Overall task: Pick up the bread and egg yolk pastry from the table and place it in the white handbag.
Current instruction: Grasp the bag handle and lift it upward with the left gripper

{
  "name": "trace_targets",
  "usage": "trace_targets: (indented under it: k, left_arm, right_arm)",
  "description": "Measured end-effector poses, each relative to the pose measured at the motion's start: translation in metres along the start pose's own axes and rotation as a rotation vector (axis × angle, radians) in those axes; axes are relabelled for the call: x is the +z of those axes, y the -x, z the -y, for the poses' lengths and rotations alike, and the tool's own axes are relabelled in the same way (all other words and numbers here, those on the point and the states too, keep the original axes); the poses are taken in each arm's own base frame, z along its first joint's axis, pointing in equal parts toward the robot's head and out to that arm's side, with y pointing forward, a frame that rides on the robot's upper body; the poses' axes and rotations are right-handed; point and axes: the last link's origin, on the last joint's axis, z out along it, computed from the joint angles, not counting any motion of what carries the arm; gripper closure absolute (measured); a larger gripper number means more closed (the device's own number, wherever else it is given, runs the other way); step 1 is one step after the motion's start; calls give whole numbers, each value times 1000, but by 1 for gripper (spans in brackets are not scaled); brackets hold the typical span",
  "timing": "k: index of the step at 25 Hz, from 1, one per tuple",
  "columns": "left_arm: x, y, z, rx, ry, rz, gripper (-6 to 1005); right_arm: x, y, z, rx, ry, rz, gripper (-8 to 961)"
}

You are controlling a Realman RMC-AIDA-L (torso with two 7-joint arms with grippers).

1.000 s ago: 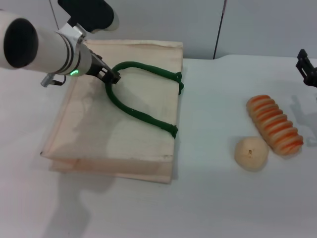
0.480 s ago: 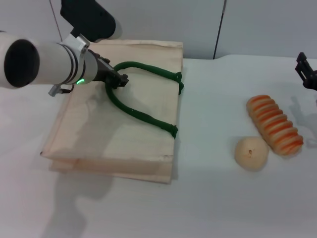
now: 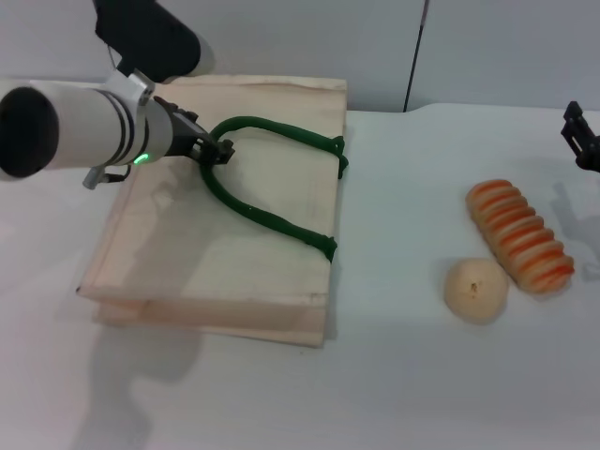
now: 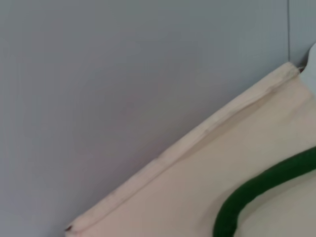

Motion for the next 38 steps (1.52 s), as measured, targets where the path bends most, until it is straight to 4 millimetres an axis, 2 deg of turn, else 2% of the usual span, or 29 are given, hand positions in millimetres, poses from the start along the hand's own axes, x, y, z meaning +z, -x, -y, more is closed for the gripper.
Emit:
trace_targets:
  k: [13,25,38]
  left_arm:
    - [1,3,1,-7,-11,-19,439]
    - [9,8,-12,-39,29,-26,447]
    - [11,16,-10,-58,25,-9,456]
  right_arm:
    - [0,1,0,2,2,7,287]
    - [0,1,0,15,2,8,287]
    - [0,1,1,12,-1,6,286]
